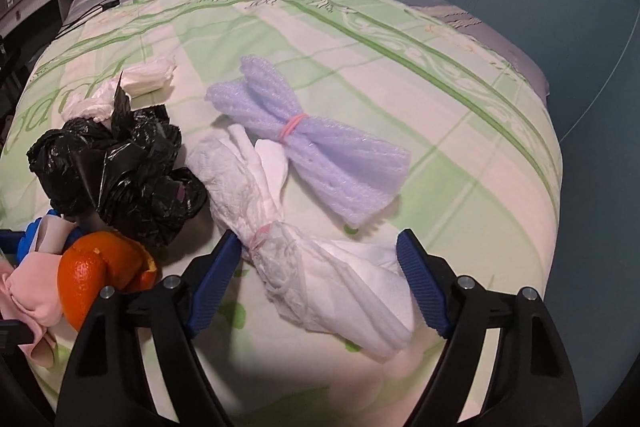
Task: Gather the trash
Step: 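Grasp the pink cloth with the left tool while the right grasps the white tissue bundle, then lift the pink cloth and white tissue bundle off the bed with both tools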
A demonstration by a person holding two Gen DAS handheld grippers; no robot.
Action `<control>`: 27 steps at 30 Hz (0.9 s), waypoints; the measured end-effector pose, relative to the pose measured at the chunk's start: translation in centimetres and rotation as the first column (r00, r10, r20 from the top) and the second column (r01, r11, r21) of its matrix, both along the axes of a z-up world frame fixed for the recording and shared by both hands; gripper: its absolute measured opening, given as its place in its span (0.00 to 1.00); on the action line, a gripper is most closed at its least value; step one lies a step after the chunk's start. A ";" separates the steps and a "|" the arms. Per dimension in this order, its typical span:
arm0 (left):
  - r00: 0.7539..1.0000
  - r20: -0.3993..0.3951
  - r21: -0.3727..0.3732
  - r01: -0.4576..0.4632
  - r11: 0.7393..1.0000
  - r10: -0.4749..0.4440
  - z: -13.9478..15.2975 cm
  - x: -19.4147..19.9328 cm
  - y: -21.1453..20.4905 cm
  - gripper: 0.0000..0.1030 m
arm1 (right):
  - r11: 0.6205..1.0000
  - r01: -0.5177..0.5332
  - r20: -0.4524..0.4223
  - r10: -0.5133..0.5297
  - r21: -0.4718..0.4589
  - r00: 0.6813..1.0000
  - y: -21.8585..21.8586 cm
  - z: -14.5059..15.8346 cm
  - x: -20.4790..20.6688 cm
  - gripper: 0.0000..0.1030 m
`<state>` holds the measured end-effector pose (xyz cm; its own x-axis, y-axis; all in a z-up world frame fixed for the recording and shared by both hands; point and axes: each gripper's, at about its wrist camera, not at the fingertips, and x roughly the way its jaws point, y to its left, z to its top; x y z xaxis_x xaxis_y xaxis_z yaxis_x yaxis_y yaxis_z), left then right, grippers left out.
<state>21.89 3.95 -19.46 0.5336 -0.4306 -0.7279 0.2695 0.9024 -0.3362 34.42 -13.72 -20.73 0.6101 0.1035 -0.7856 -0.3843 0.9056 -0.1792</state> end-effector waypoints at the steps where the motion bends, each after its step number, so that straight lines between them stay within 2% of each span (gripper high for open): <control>1: 1.000 -0.003 0.006 0.000 1.000 0.000 -0.1 0.0 -0.1 0.62 | 1.000 0.000 -0.005 0.000 0.002 1.000 0.1 0.0 -0.1 0.66; 6: 1.000 -0.005 -0.001 0.004 1.000 -0.004 0.0 -0.1 0.1 0.50 | 1.000 0.000 -0.030 0.000 0.012 1.000 0.3 -0.3 -0.3 0.58; 9: 1.000 -0.002 0.006 0.007 1.000 -0.007 0.1 -0.4 0.1 0.43 | 0.999 0.013 -0.042 -0.012 0.036 0.999 0.2 -0.1 -0.4 0.48; 14: 1.000 0.006 0.020 0.017 1.000 -0.017 0.5 -0.8 0.1 0.36 | 0.998 0.020 -0.050 -0.018 0.051 0.999 0.3 0.2 -0.7 0.37; 20: 0.999 0.018 0.031 0.029 0.999 -0.030 1.1 -1.4 0.1 0.30 | 0.996 0.045 -0.041 -0.042 0.074 0.998 0.3 0.7 -1.6 0.31; 27: 0.999 0.029 0.025 0.034 0.999 -0.035 2.1 -2.5 0.9 0.28 | 0.995 0.048 -0.032 -0.045 0.091 0.998 0.3 1.9 -2.8 0.30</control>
